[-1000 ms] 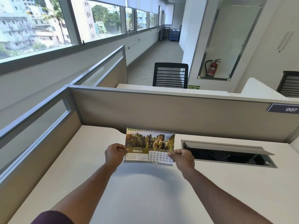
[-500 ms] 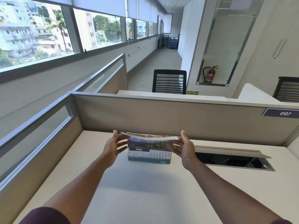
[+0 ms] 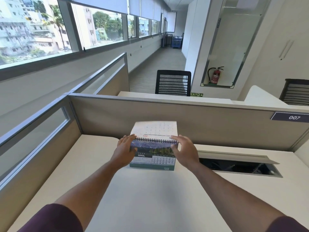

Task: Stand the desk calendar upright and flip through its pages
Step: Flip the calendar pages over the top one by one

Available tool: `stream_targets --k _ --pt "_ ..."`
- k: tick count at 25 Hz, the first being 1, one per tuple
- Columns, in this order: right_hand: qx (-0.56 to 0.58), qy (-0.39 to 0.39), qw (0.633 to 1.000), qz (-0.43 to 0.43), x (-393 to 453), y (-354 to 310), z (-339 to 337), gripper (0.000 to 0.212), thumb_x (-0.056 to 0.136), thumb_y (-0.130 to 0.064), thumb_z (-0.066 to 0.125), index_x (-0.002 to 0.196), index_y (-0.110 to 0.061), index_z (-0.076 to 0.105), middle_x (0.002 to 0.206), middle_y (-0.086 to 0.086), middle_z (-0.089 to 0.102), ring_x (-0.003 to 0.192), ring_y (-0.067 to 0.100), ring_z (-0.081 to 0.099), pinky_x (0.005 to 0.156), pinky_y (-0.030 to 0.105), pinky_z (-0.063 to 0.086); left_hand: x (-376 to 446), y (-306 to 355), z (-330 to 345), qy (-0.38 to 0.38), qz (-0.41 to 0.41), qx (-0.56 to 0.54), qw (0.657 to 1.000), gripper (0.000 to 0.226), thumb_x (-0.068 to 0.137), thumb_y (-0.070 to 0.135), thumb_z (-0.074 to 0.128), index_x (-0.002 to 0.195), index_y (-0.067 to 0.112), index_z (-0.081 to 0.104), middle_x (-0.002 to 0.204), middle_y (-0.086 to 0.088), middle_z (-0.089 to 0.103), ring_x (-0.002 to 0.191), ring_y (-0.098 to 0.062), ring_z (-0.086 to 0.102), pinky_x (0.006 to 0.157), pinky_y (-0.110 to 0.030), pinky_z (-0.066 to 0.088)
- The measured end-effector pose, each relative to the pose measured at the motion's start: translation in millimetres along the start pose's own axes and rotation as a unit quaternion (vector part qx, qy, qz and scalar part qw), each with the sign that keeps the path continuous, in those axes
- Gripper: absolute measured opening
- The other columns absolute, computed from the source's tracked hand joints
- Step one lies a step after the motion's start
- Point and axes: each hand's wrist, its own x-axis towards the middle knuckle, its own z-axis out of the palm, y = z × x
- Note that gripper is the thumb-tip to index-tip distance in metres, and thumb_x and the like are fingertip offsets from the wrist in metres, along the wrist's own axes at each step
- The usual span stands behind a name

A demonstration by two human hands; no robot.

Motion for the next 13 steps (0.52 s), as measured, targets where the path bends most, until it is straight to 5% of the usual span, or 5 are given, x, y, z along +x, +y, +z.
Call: stream_targets --k 6,13 --pt "-0.013 -0.050 0.998 -0.037 -0.3 22.4 24.7 0.052 0.097 -0.042 0.053 0.148 -0.029 0.047 0.150 -0.011 0.049 0.139 0.014 0.042 0.113 0.040 0.039 0.0 -11.4 11.7 0.013 0.031 -0.004 0.999 0.064 0.089 0.012 0.068 0.146 0.021 0.039 0.154 0.001 0.039 0.138 -0.025 0.038 0.113 -0.033 0.031" --pt "0.028 -0.027 0.999 -0.034 -1.0 27.9 37.3 0.056 0.099 -0.040 0.052 0.151 -0.025 0.039 0.153 -0.007 0.040 0.140 0.016 0.041 0.114 0.042 0.039 -14.9 -23.5 20.3 0.035 0.094 -0.019 0.995 0.093 0.080 0.014 0.076 0.156 0.023 0.022 0.167 0.001 0.018 0.153 -0.021 0.019 0.121 -0.036 0.024"
